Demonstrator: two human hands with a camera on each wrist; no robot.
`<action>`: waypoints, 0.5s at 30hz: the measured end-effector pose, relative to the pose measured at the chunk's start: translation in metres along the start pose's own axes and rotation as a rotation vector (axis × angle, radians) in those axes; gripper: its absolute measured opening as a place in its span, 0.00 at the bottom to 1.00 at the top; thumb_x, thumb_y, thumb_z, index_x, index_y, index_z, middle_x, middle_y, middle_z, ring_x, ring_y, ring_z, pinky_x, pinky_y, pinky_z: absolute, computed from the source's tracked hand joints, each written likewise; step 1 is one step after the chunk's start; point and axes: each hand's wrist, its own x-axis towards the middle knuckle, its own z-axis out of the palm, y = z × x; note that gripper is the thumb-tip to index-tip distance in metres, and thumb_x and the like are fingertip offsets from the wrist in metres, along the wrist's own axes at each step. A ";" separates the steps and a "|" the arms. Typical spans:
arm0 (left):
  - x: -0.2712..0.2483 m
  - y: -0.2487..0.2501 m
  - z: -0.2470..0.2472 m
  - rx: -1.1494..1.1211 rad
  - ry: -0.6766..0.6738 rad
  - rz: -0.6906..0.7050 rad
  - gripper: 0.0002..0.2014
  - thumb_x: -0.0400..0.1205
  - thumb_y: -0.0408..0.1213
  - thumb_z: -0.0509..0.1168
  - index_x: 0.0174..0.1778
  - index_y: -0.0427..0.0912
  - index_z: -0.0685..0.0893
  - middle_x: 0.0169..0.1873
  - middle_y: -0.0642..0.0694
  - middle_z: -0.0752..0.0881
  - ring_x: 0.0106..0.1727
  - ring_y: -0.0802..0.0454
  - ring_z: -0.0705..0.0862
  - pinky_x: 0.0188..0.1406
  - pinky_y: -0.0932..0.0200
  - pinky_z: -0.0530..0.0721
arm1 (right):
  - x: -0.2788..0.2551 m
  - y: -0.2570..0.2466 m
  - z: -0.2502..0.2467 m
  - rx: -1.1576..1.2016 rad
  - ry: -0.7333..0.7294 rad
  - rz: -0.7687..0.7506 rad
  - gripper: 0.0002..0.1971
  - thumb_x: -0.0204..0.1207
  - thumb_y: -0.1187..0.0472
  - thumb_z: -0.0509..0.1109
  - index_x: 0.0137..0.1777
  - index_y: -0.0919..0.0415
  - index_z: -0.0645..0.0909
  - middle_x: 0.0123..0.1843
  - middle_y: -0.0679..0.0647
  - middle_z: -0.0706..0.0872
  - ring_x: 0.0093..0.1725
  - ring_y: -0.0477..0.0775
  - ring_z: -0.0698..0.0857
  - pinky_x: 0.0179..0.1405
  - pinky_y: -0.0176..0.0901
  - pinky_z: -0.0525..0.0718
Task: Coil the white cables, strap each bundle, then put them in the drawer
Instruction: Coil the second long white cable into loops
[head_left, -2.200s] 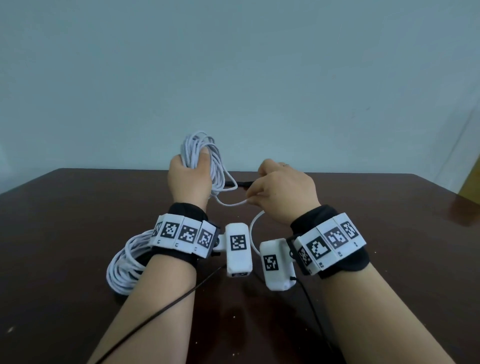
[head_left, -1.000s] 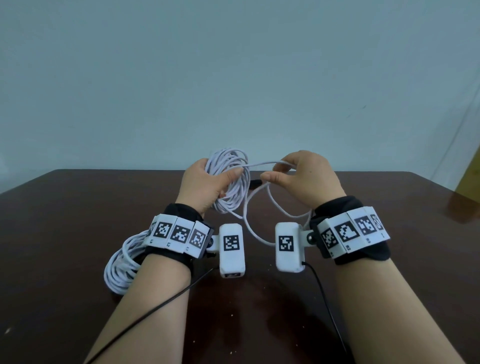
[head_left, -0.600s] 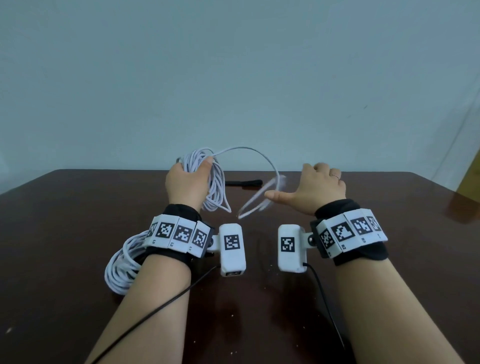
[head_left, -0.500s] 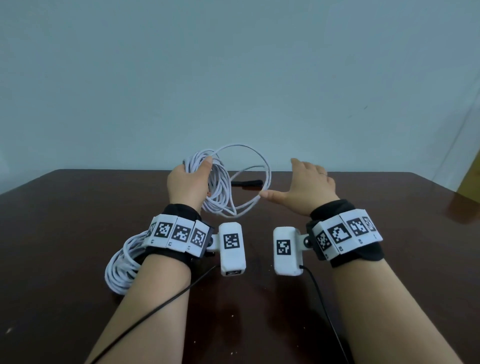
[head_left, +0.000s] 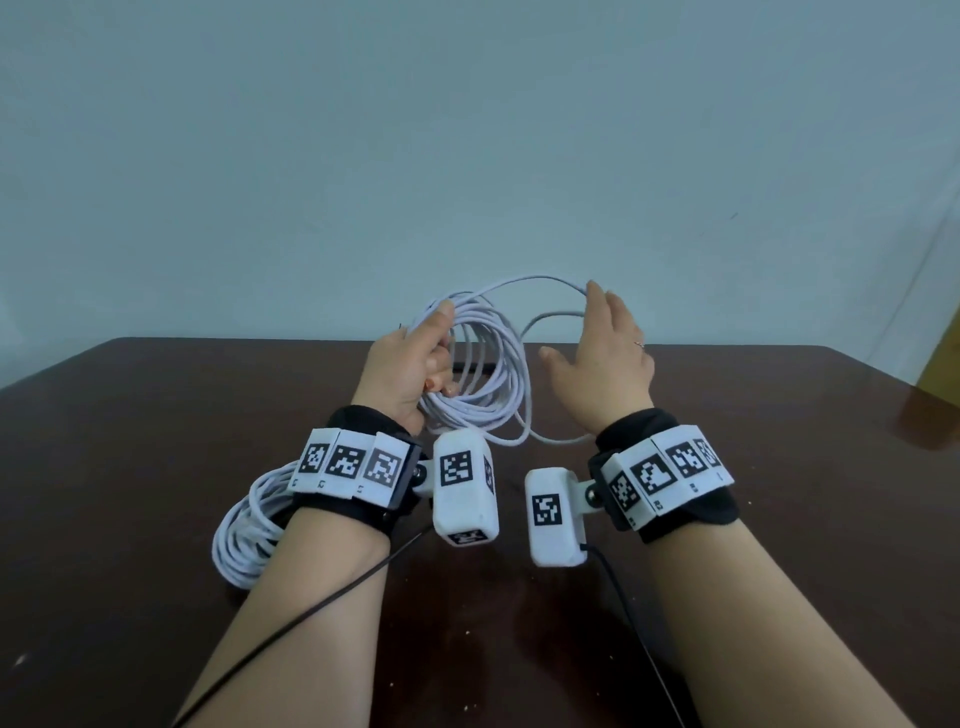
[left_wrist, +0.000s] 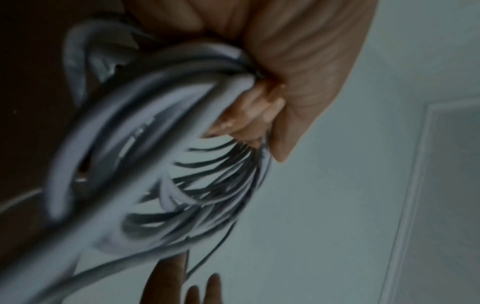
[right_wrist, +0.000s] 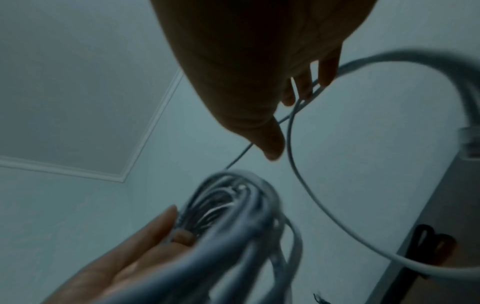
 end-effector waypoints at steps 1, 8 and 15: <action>-0.001 0.001 -0.001 -0.065 -0.041 -0.039 0.16 0.81 0.45 0.66 0.30 0.44 0.73 0.11 0.55 0.63 0.11 0.60 0.61 0.15 0.67 0.67 | 0.001 0.000 -0.001 0.014 0.036 0.032 0.36 0.80 0.52 0.63 0.83 0.53 0.49 0.83 0.56 0.55 0.81 0.64 0.56 0.75 0.62 0.59; -0.001 0.007 -0.007 -0.368 -0.170 -0.149 0.17 0.83 0.50 0.61 0.32 0.44 0.70 0.08 0.54 0.64 0.09 0.61 0.64 0.12 0.69 0.70 | 0.007 0.008 0.001 0.093 0.066 0.007 0.15 0.83 0.61 0.56 0.66 0.52 0.77 0.62 0.57 0.81 0.65 0.63 0.74 0.57 0.49 0.69; 0.005 0.009 -0.011 -0.643 -0.030 -0.185 0.19 0.83 0.51 0.62 0.30 0.44 0.70 0.08 0.54 0.65 0.09 0.60 0.66 0.13 0.71 0.71 | 0.003 0.002 0.003 0.585 0.035 -0.057 0.11 0.78 0.69 0.63 0.50 0.55 0.84 0.45 0.51 0.85 0.43 0.47 0.82 0.41 0.30 0.77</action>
